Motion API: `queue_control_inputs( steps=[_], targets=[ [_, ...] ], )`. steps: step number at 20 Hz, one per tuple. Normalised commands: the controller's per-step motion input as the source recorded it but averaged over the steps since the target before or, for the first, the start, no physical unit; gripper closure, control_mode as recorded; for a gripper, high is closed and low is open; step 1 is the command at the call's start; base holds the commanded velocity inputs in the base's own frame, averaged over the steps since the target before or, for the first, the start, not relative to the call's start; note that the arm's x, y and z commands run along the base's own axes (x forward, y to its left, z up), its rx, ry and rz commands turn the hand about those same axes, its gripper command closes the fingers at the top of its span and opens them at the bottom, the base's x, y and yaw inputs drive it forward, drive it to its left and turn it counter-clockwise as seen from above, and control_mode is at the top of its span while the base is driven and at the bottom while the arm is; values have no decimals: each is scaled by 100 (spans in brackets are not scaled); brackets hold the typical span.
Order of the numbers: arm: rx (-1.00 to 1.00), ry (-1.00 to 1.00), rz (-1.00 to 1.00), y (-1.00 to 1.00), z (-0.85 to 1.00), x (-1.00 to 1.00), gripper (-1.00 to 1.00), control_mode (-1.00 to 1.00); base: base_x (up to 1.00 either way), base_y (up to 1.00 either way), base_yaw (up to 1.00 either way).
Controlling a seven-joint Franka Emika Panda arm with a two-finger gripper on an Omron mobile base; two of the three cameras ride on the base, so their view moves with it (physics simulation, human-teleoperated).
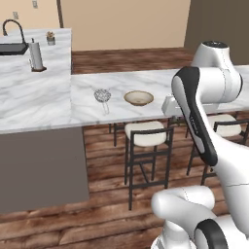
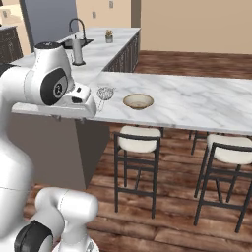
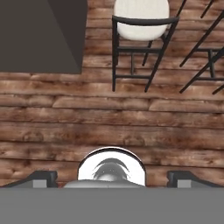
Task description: Pick the strainer and bowl and place them in the sink. Then turn on the water.
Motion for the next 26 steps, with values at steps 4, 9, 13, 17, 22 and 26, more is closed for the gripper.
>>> queue_control_inputs(
  steps=[4, 9, 13, 17, 22, 26],
  targets=[
    [0, 0, 0, 0, 0, 0, -100, 100, 35, 59, -1],
    [0, 0, 0, 0, 0, 0, -100, 100, 54, 56, -1],
    [0, 0, 0, 0, 0, 0, -100, 100, 75, 24, -2],
    [0, 0, 0, 0, 0, 0, -100, 100, 74, 0, 0],
    [0, 0, 0, 0, 0, 0, -100, 100, 62, -1, 0],
    [0, 0, 0, 0, 0, 0, -100, 100, 42, 0, 0]
  ],
)
